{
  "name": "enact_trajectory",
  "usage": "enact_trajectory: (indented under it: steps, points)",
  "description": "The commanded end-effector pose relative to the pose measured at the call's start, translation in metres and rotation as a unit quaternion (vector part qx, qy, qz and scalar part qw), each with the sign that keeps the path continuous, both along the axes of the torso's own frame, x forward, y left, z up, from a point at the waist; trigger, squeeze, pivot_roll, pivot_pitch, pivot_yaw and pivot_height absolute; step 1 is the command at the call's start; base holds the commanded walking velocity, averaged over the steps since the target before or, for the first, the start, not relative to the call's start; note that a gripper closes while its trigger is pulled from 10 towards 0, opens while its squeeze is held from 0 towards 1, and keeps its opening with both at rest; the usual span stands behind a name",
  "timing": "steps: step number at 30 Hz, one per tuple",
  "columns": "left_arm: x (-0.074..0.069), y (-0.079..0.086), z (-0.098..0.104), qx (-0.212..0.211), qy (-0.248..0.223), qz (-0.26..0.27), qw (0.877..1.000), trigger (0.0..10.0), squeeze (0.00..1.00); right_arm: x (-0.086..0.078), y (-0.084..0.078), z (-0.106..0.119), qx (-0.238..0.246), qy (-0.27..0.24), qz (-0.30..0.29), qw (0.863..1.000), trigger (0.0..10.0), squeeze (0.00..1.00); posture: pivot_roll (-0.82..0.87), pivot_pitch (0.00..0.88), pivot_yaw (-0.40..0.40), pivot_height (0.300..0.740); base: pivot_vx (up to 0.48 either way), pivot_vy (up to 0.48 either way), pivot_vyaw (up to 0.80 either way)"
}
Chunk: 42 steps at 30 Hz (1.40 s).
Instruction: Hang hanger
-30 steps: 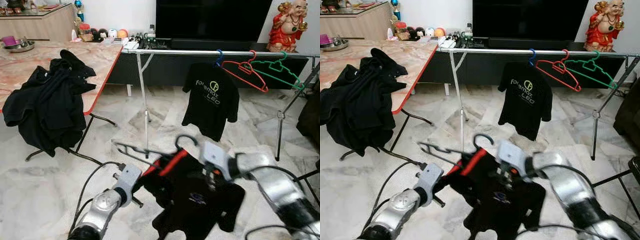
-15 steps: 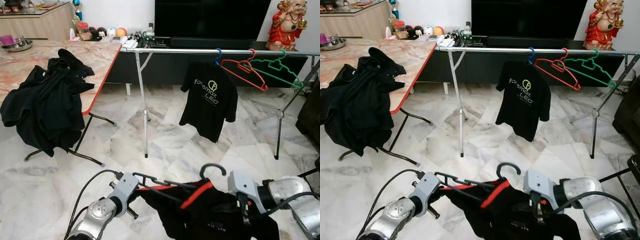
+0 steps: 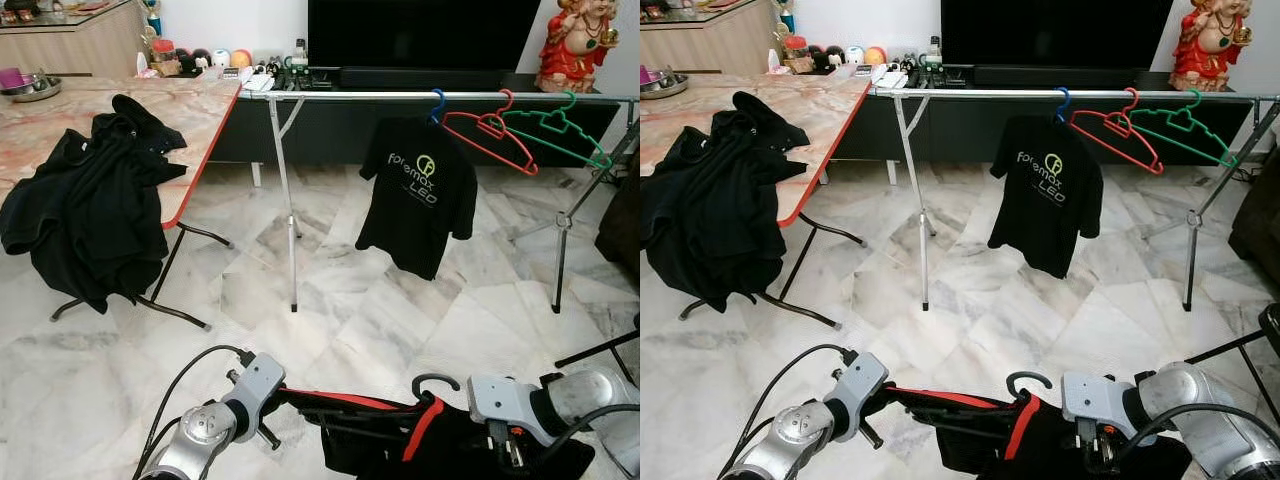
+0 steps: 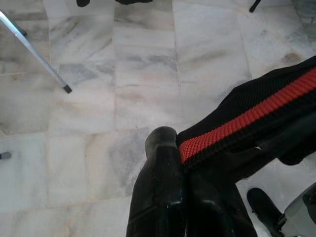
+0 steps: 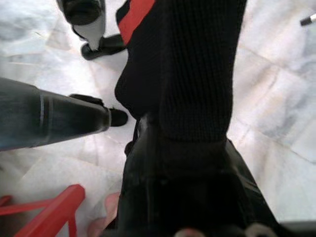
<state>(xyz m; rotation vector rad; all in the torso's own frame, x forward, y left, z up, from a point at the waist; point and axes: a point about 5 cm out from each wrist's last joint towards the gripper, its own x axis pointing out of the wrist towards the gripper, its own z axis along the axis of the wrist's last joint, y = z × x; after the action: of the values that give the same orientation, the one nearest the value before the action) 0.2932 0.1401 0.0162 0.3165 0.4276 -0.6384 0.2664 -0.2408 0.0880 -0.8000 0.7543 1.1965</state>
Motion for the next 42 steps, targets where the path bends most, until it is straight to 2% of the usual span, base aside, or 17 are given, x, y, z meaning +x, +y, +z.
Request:
enact_trajectory:
  steps: [1,4,12,16,17,18,19,21,22,26,32,35,38,39,40,41,42]
  points:
    - [-0.004,0.015,-0.004,0.023,0.012,0.011,1.0,0.0,0.0,0.008,-0.012,0.004,-0.028,-0.034,-0.029,0.999,0.0,0.0,0.01,0.103,-0.008,0.74,0.0,0.0,0.0]
    - [-0.005,0.015,-0.005,0.033,0.017,-0.004,0.999,0.0,0.0,0.017,-0.013,0.008,-0.045,-0.074,-0.051,0.995,0.0,0.0,0.01,0.103,-0.007,0.74,0.0,0.0,0.0]
    - [-0.007,0.013,-0.002,0.043,0.021,-0.046,0.998,0.0,0.0,0.018,-0.014,-0.002,-0.081,-0.08,-0.067,0.991,0.0,0.0,0.01,0.097,-0.01,0.74,0.0,0.0,0.0]
    - [-0.002,0.013,0.012,0.01,0.019,-0.062,0.998,0.0,0.0,0.012,-0.011,-0.014,-0.102,-0.064,-0.053,0.991,0.0,0.0,0.01,0.093,-0.013,0.74,0.0,0.0,0.0]
    - [0.003,0.014,0.025,-0.008,0.01,-0.071,0.997,0.0,0.0,0.009,-0.008,-0.019,-0.101,-0.054,-0.053,0.992,0.0,0.0,0.02,0.093,-0.013,0.74,0.0,0.0,0.0]
    - [0.003,0.014,0.025,-0.008,0.01,-0.071,0.997,0.0,0.0,0.009,-0.008,-0.019,-0.101,-0.054,-0.053,0.992,0.0,0.0,0.02,0.093,-0.013,0.74,0.0,0.0,0.0]
    - [0.009,0.015,0.04,-0.019,0.002,-0.088,0.996,0.0,0.0,0.008,-0.007,-0.025,-0.112,-0.054,-0.058,0.991,0.0,0.0,0.02,0.086,-0.011,0.74,0.0,0.0,0.0]
    - [0.01,0.016,0.044,-0.02,0.001,-0.094,0.995,0.0,0.0,0.008,-0.007,-0.027,-0.118,-0.056,-0.06,0.99,0.0,0.0,0.02,0.086,-0.011,0.74,0.0,0.0,0.0]
    - [0.009,0.017,0.051,-0.014,0.005,-0.118,0.993,0.0,0.0,0.008,-0.008,-0.029,-0.129,-0.06,-0.066,0.988,0.0,0.0,0.03,0.084,-0.01,0.74,0.0,0.0,0.0]
    - [0.005,0.023,0.058,0.007,0.021,-0.156,0.988,0.0,0.0,0.01,-0.006,-0.029,-0.123,-0.067,-0.081,0.987,0.0,0.0,0.02,0.083,-0.007,0.74,0.0,0.0,0.0]
    - [0.0,0.01,0.07,-0.031,0.025,-0.19,0.981,0.0,0.0,0.009,0.001,-0.039,-0.119,-0.068,-0.102,0.985,0.0,0.0,0.02,0.076,-0.006,0.74,0.0,0.0,0.0]
    - [-0.004,-0.008,0.089,-0.085,0.013,-0.227,0.97,0.0,0.0,0.015,0.013,-0.045,-0.096,-0.089,-0.132,0.983,0.0,0.0,0.03,0.073,-0.005,0.74,0.0,0.0,0.0]
    - [-0.007,-0.021,0.097,-0.104,0.003,-0.254,0.962,0.0,0.0,0.022,0.029,-0.046,-0.063,-0.102,-0.154,0.981,0.0,0.0,0.03,0.07,-0.003,0.74,0.0,0.0,0.0]
    - [-0.007,-0.021,0.097,-0.104,0.003,-0.254,0.962,0.0,0.0,0.022,0.029,-0.046,-0.063,-0.102,-0.154,0.981,0.0,0.0,0.03,0.07,-0.003,0.74,0.0,0.0,0.0]
    - [-0.007,-0.025,0.1,-0.114,-0.002,-0.257,0.96,0.5,0.0,0.024,0.034,-0.047,-0.055,-0.101,-0.155,0.981,0.0,0.0,0.03,0.069,-0.003,0.74,0.0,0.0,0.0]
    - [-0.008,-0.032,0.105,-0.134,-0.007,-0.261,0.956,1.6,0.0,0.026,0.041,-0.047,-0.04,-0.101,-0.16,0.981,0.0,0.0,0.03,0.067,-0.003,0.74,0.0,0.0,0.0]
    - [-0.008,-0.032,0.105,-0.134,-0.007,-0.261,0.956,1.6,0.0,0.026,0.041,-0.047,-0.04,-0.101,-0.16,0.981,0.0,0.0,0.03,0.067,-0.003,0.74,0.0,0.0,0.0]
